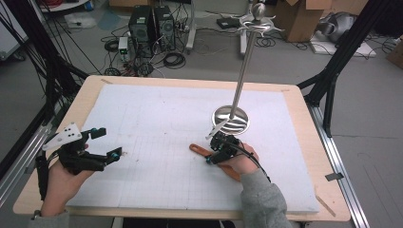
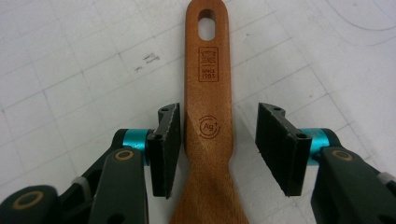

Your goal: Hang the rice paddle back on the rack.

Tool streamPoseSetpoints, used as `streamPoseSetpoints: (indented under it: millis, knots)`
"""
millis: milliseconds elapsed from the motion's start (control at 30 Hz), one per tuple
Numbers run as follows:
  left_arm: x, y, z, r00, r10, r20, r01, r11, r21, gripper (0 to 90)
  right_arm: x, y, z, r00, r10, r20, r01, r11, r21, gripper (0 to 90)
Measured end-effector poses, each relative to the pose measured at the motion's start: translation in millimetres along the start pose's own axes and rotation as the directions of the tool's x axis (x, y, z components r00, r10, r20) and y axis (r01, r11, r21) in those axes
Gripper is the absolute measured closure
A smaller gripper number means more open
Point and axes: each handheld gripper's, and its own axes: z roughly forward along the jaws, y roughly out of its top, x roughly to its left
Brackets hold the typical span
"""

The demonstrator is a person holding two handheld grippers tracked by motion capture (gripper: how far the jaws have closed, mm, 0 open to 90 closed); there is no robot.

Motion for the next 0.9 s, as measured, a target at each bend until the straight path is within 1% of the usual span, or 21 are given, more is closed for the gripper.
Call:
streamPoseSetpoints:
  millis: [133, 200, 267, 333, 400, 467, 500, 567, 600, 633, 700, 767, 800, 833, 900]
  knots:
    - [0.8, -1.2, -0.3, 1.0, 0.0, -0.002, 0.0, 1.0, 0.004, 1.8, -0.4, 0.6, 0.4, 1.0, 0.004, 0.0, -0.004, 1.0, -0.001, 51.8]
    - [0.9, -1.9, 0.1, 1.0, -0.003, -0.004, 0.003, 1.0, 0.008, 1.8, 0.5, 1.4, 0.7, 0.9999, 0.012, -0.001, -0.012, 0.9999, -0.002, 54.6]
    - [0.7, -2.4, 0.5, 1.0, -0.002, -0.005, 0.002, 0.9999, 0.012, 1.8, 0.5, 1.7, 0.8, 1.0, 0.007, -0.003, -0.007, 1.0, -0.001, 56.9]
    - [0.6, -2.6, 0.9, 1.0, -0.002, -0.003, 0.002, 0.9999, 0.011, 1.8, 0.7, 1.6, 0.8, 1.0, 0.0, -0.001, 0.0, 1.0, -0.002, 59.0]
    - [0.4, -2.7, 1.0, 1.0, -0.002, 0.002, 0.002, 0.9999, 0.011, 1.8, 1.3, 1.7, 0.6, 1.0, 0.006, -0.002, -0.006, 1.0, 0.001, 60.1]
    - [0.4, -2.9, 1.4, 0.9999, 0.003, 0.013, -0.003, 0.9999, 0.012, 1.8, 2.0, 1.8, 0.4, 1.0, 0.007, -0.002, -0.007, 1.0, 0.002, 63.9]
    - [0.0, -3.0, 2.0, 0.9999, -0.002, 0.012, 0.001, 0.9999, 0.013, 1.8, 2.8, 2.0, 0.5, 1.0, 0.002, 0.001, -0.002, 1.0, 0.002, 64.0]
    - [0.3, -3.4, 3.5, 0.9999, -0.001, 0.016, 0.001, 0.9999, 0.017, 1.8, 4.3, 2.6, 0.1, 0.9999, 0.006, 0.01, -0.006, 0.9999, 0.009, 64.5]
    - [0.4, -3.5, 4.2, 0.9998, 0.002, 0.018, -0.003, 0.9998, 0.021, 1.8, 4.3, 2.8, 0.2, 0.9999, -0.002, 0.011, 0.002, 1.0, 0.008, 64.5]
    - [0.0, -3.6, 5.3, 0.9998, -0.003, 0.017, 0.002, 0.9998, 0.02, 1.8, 4.8, 2.9, 0.4, 0.9999, -0.001, 0.017, 0.001, 1.0, 0.006, 64.6]
    - [0.0, -3.4, 6.0, 0.9998, 0.0, 0.022, 0.0, 0.9997, 0.023, 1.8, 5.3, 3.1, 0.3, 0.9998, 0.001, 0.022, -0.001, 1.0, 0.008, 64.7]
    - [0.1, -3.0, 5.9, 0.9998, 0.002, 0.021, -0.002, 0.9997, 0.023, 1.8, 5.6, 2.8, -0.4, 0.9998, 0.007, 0.018, -0.007, 1.0, 0.006, 64.7]
    - [0.3, -2.8, 5.7, 0.9997, 0.0, 0.023, -0.001, 0.9998, 0.019, 1.8, 4.5, 2.3, -1.6, 0.9995, 0.013, 0.03, -0.012, 0.9999, -0.009, 64.7]
    - [0.7, -2.4, 5.4, 0.9997, 0.002, 0.023, -0.002, 0.9998, 0.018, 1.8, 4.5, 2.3, -1.6, 0.9995, 0.013, 0.03, -0.012, 0.9999, -0.009, 64.7]
    - [1.4, -1.9, 4.9, 0.9996, 0.003, 0.029, -0.003, 0.9999, 0.015, 1.7, 3.9, 1.8, -5.0, 0.9993, 0.018, 0.034, -0.016, 0.9994, -0.032, 64.7]
